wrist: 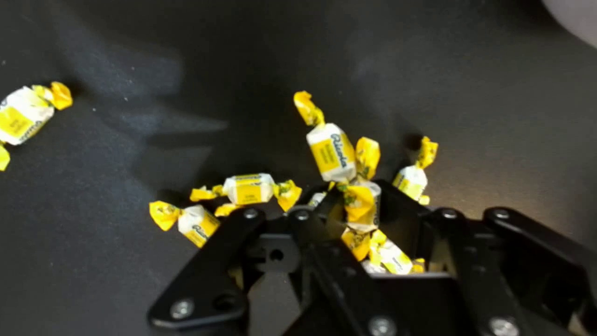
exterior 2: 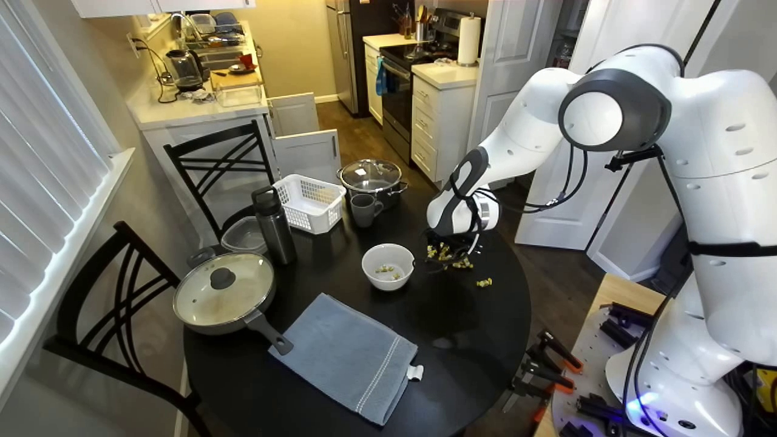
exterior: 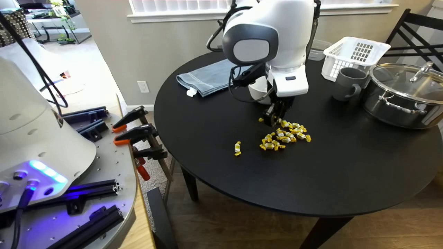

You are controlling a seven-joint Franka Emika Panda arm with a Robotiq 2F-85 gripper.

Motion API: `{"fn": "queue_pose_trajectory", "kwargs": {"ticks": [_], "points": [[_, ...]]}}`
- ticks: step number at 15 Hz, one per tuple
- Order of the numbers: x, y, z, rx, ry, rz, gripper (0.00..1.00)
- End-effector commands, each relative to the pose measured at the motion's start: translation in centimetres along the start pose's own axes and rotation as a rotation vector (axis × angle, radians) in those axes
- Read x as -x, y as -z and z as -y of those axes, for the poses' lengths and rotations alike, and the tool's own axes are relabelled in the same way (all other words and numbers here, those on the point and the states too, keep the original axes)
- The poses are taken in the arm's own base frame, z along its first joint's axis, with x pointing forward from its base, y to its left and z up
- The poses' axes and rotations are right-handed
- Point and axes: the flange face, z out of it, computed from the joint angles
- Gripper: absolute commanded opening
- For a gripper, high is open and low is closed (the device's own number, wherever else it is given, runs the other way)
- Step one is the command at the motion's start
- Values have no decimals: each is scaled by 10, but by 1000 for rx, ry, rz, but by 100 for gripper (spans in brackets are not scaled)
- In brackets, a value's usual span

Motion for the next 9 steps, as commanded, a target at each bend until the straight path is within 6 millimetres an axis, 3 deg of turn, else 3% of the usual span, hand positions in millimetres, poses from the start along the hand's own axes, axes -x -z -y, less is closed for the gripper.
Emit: {"fn": "queue_pose_trajectory", "kwargs": {"ticks": [1, 5, 9], "points": [[9, 45, 9, -20, 51, 12, 5], [20, 68, 33, -58, 85, 32, 5], [48, 84, 65, -126, 134, 50, 5]]}}
